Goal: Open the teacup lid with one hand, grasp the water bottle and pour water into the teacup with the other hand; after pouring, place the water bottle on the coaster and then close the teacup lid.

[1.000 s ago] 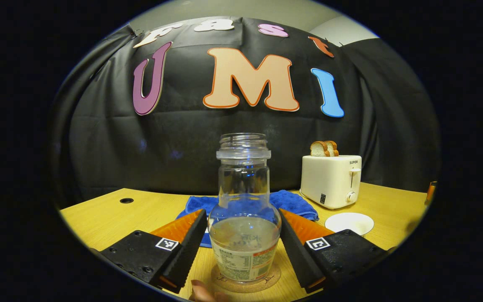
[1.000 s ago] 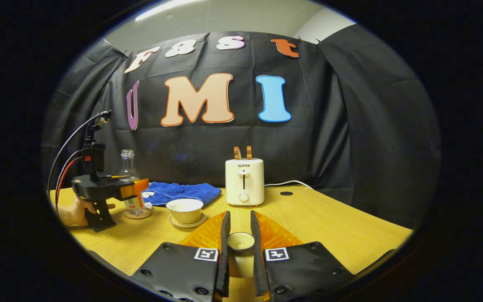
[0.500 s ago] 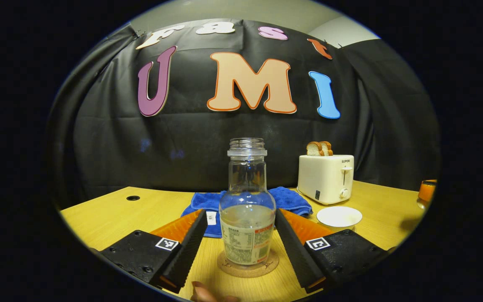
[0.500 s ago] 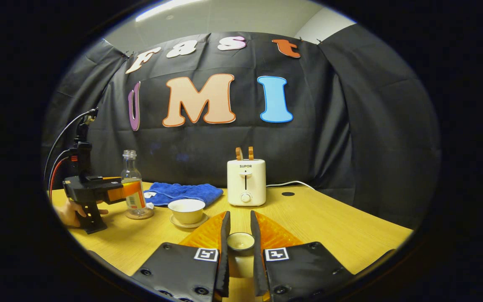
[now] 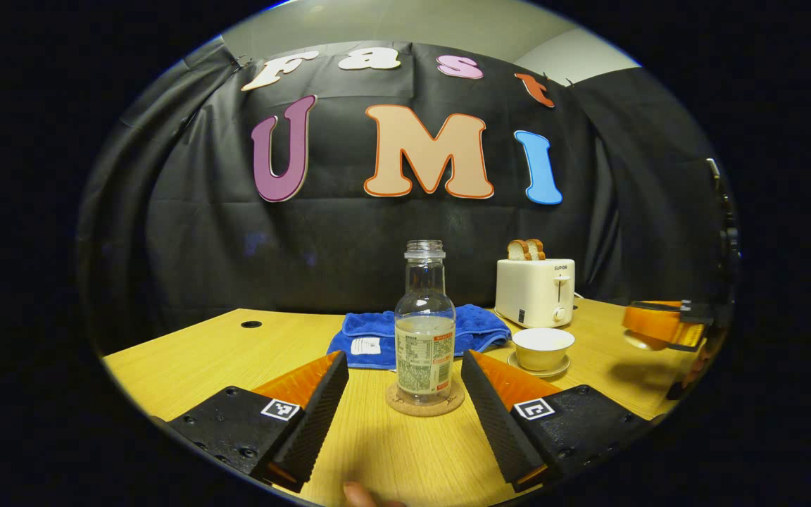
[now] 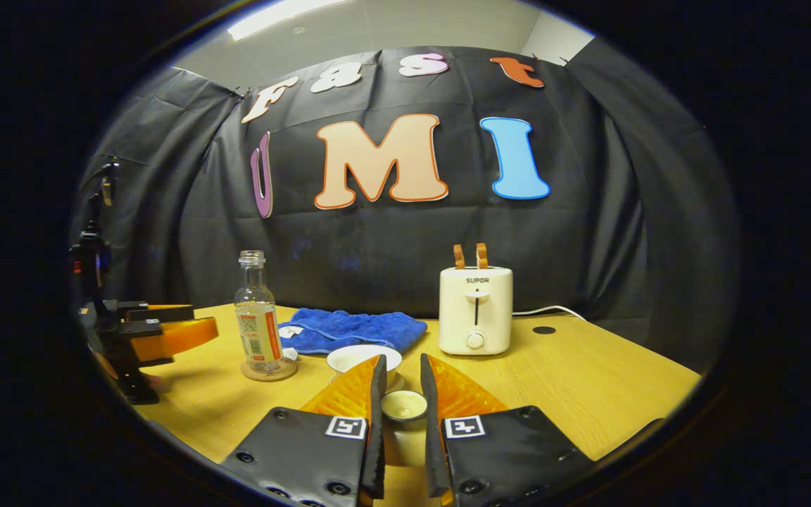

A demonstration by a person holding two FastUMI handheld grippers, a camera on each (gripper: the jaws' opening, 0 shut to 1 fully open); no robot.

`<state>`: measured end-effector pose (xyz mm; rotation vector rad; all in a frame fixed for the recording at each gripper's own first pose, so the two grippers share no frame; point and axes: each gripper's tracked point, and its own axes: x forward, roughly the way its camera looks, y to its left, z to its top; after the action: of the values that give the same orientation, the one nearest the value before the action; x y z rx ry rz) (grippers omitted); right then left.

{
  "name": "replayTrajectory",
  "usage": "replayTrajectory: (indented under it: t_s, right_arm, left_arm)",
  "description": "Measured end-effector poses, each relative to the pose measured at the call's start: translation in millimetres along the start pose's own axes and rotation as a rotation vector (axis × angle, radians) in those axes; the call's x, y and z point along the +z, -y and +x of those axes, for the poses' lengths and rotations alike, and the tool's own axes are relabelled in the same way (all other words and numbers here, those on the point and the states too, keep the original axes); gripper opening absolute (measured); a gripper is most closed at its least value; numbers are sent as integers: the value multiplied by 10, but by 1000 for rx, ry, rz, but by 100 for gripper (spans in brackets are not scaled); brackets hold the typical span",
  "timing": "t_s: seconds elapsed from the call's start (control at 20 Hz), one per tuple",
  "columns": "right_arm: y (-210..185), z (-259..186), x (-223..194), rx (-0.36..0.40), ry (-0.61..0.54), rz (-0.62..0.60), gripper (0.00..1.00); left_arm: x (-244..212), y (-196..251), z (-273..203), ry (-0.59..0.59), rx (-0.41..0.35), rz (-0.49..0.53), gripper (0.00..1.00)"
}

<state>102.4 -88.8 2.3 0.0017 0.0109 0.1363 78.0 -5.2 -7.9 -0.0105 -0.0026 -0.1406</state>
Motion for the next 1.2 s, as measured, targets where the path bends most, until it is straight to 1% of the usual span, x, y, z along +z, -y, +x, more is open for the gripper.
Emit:
replayTrajectory:
  t_s: [0.15,0.25,0.35,0.45,0.6,0.7,0.75,1.0,1.2]
  right_arm:
    - [-199,313,-23,33,-3,1,26]
    - [-277,512,-26,34,-5,1,26]
    - [-346,712,-57,34,-15,-5,26]
    - [-383,896,-70,26,-26,-29,26]
    - [-413,1106,-129,26,-62,-54,26]
    - [-435,1188,-176,33,-93,-61,26]
    - [-448,1217,-193,38,-103,-67,26]
    - [-465,1265,-262,45,-145,-83,26]
    - [-507,1274,-313,65,-171,-94,26]
  left_arm:
    - [3,-71,-262,4,25,1,93]
    - [11,-80,-390,5,14,1,94]
    - [-1,-99,-436,4,14,1,94]
    - [1,-140,-474,4,30,1,94]
    - [-1,-100,-503,5,16,1,94]
    - [-4,-100,-490,4,16,1,92]
    - [-10,-103,-487,4,16,1,94]
    - [-2,-102,-494,3,17,1,94]
    - [-9,-116,-505,2,24,0,94]
